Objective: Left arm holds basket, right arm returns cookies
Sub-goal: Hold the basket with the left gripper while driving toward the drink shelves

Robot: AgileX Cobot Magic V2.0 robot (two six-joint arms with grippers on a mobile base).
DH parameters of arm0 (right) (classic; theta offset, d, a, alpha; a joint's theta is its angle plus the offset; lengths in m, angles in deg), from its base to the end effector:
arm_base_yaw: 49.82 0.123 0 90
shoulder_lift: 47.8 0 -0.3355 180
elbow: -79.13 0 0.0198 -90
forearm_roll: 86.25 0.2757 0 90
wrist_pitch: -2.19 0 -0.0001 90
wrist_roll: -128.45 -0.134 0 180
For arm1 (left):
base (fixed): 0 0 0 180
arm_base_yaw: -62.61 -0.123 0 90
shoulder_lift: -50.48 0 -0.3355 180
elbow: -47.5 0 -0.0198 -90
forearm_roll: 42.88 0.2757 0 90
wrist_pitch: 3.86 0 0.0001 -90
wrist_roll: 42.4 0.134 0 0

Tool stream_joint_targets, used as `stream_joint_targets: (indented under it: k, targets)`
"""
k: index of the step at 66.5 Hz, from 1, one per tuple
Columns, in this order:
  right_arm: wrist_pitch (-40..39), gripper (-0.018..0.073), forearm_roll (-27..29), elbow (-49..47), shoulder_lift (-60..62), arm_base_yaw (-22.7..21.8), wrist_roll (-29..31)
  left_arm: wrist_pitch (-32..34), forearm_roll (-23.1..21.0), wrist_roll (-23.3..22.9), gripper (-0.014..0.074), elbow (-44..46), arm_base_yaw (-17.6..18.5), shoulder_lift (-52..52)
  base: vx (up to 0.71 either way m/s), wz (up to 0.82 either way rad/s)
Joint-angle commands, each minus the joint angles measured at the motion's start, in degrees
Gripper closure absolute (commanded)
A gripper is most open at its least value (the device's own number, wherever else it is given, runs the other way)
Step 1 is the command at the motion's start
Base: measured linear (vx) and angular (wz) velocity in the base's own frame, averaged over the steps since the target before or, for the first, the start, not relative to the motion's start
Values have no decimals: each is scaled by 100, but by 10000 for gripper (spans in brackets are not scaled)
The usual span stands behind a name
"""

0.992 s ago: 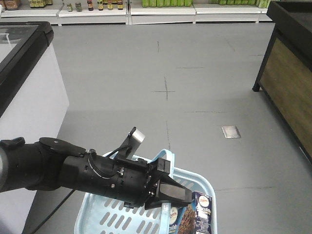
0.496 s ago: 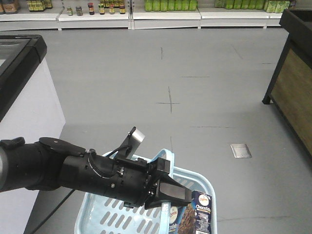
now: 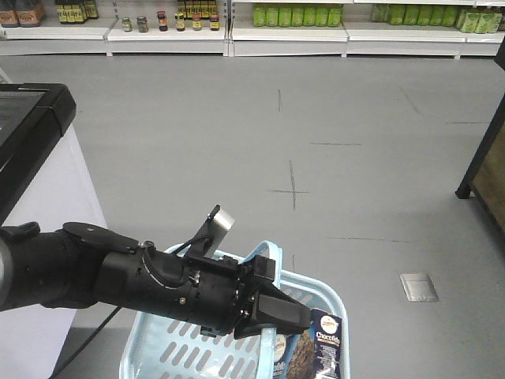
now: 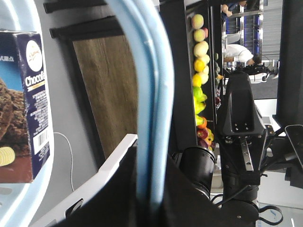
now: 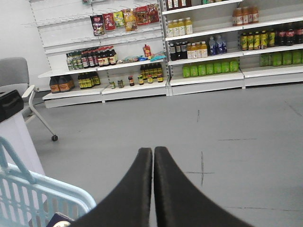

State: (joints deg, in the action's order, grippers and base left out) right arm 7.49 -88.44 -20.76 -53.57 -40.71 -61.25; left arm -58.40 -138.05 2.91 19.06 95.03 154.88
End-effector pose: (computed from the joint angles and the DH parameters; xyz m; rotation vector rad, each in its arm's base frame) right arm 0.0729 0.0112 0.1934 -0.0194 1.5957 0.2233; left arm 0.2479 -0.2863 0.2294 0.1842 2.5314 -1.7787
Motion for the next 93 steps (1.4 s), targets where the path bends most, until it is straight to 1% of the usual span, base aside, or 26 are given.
stream_joint_targets:
  k: [1, 93]
  targets:
    - [-443, 568, -13, -12, 36, -23, 30, -411, -411, 11, 603, 145, 20, -285, 38, 4]
    - [-443, 568, -13, -12, 36, -23, 30, -411, -416, 11, 603, 145, 20, -285, 41, -1]
